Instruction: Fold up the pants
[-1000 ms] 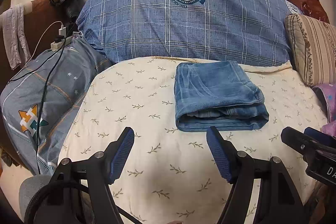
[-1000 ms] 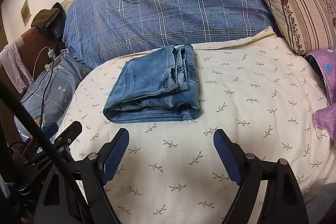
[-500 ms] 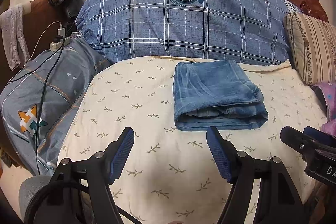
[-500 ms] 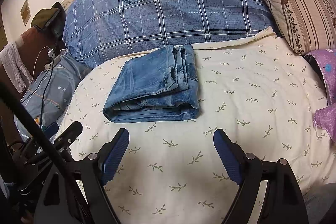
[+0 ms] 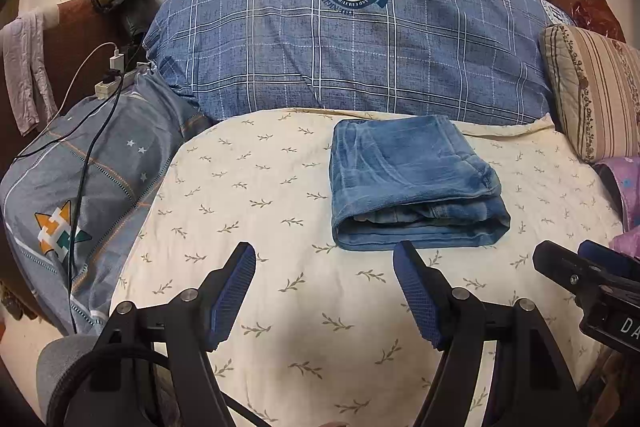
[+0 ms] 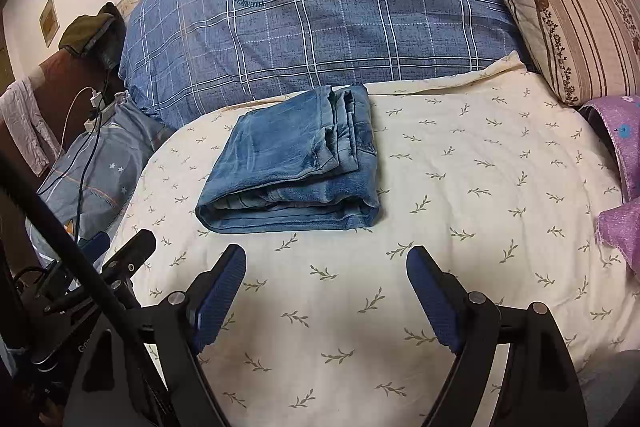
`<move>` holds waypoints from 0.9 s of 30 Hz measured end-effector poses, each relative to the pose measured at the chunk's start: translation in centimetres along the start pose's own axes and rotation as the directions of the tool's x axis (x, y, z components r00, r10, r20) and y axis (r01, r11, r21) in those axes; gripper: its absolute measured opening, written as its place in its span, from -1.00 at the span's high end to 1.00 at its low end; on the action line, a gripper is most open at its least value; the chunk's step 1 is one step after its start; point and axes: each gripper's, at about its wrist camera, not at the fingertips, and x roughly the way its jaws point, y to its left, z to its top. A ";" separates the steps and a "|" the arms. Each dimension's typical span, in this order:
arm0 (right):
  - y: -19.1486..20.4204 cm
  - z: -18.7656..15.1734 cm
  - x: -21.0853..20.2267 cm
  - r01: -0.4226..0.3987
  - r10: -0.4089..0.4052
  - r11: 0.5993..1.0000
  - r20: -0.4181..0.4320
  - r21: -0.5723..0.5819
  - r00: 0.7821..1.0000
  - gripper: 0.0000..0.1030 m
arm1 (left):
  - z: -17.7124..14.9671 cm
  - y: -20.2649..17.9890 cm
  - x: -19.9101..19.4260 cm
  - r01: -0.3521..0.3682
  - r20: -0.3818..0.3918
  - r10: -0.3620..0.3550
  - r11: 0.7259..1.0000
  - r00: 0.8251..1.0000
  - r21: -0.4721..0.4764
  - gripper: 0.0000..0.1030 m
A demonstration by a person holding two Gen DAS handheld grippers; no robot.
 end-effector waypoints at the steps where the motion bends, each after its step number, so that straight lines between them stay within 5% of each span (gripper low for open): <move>1: 0.0 0.0 0.0 0.001 -0.001 1.000 -0.001 -0.001 1.000 -0.62 | 0.0 0.0 0.0 0.001 -0.001 -0.001 1.000 1.000 0.001 -0.39; 27: 0.0 0.0 0.0 0.007 -0.007 1.000 -0.005 -0.001 1.000 -0.62 | 0.1 0.1 0.2 0.003 -0.005 -0.003 1.000 1.000 0.012 -0.39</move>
